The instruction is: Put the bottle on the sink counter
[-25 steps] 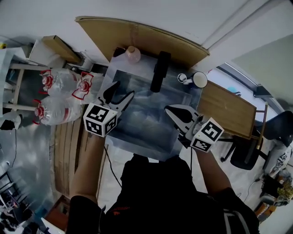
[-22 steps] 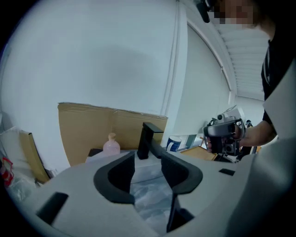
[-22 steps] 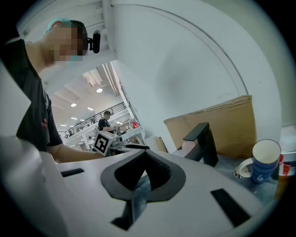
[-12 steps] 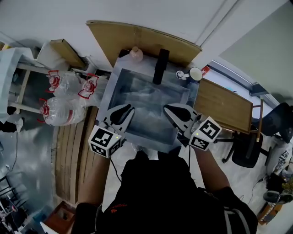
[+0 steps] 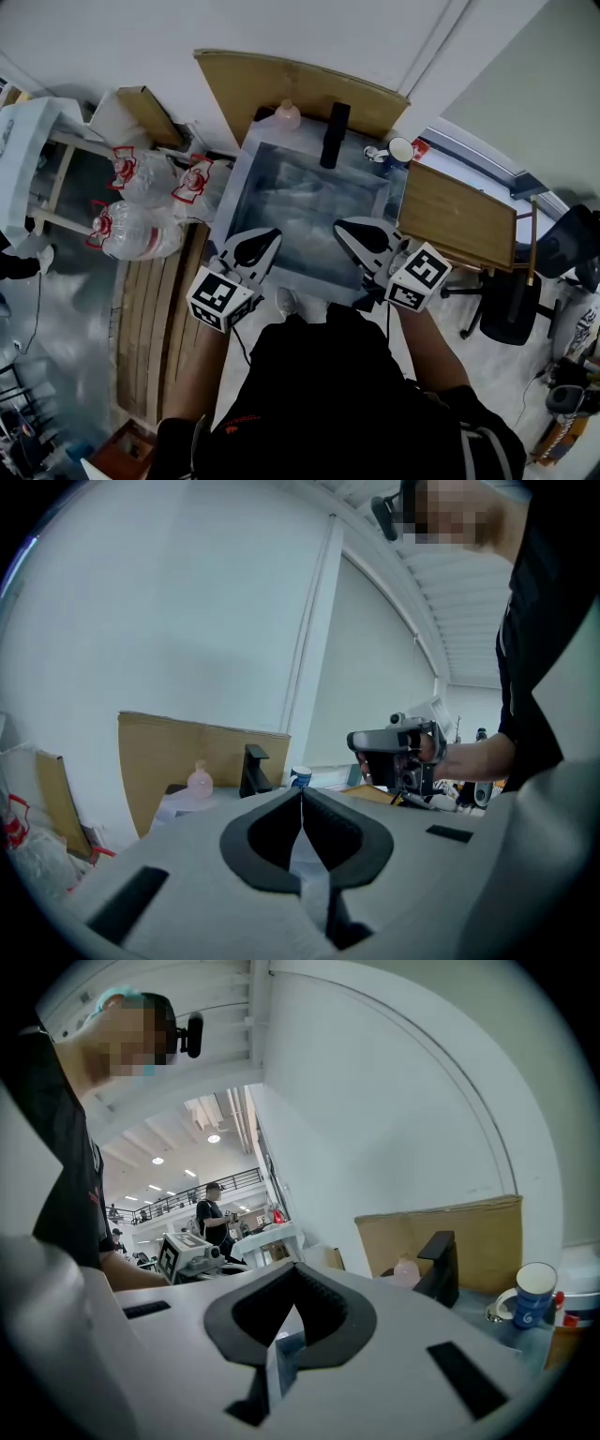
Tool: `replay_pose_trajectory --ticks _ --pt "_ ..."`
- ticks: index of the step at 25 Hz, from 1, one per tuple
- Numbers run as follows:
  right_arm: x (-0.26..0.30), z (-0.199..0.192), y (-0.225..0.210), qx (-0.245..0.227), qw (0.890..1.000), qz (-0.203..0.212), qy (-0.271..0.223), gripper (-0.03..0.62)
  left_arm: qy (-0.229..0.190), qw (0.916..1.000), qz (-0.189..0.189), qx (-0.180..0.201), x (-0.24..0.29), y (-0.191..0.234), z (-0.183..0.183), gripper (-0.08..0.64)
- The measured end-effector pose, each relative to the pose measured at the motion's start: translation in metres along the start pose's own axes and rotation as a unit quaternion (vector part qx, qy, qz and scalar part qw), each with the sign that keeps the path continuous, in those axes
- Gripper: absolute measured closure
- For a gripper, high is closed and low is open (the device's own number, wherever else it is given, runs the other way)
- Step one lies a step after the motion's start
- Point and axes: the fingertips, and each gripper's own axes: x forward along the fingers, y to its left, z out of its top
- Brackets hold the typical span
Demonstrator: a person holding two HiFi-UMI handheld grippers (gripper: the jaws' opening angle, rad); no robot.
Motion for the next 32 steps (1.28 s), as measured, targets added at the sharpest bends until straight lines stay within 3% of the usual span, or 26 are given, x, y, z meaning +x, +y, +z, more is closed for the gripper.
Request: replay_pose_trajectory --ticks 8,32 --pt "-0.005 -0.005 0.01 -0.012 1.0 -0.001 0.011 0.588 -0.012 0.9998 -0.016 0.009 -0.007 -0.014 0.004 0.538" --pt "-0.012 -0.008 0.004 -0.022 0.999 0.004 0.038 0.588 -0.026 0.9997 -0.002 0.003 0.008 -0.012 0.012 0.538"
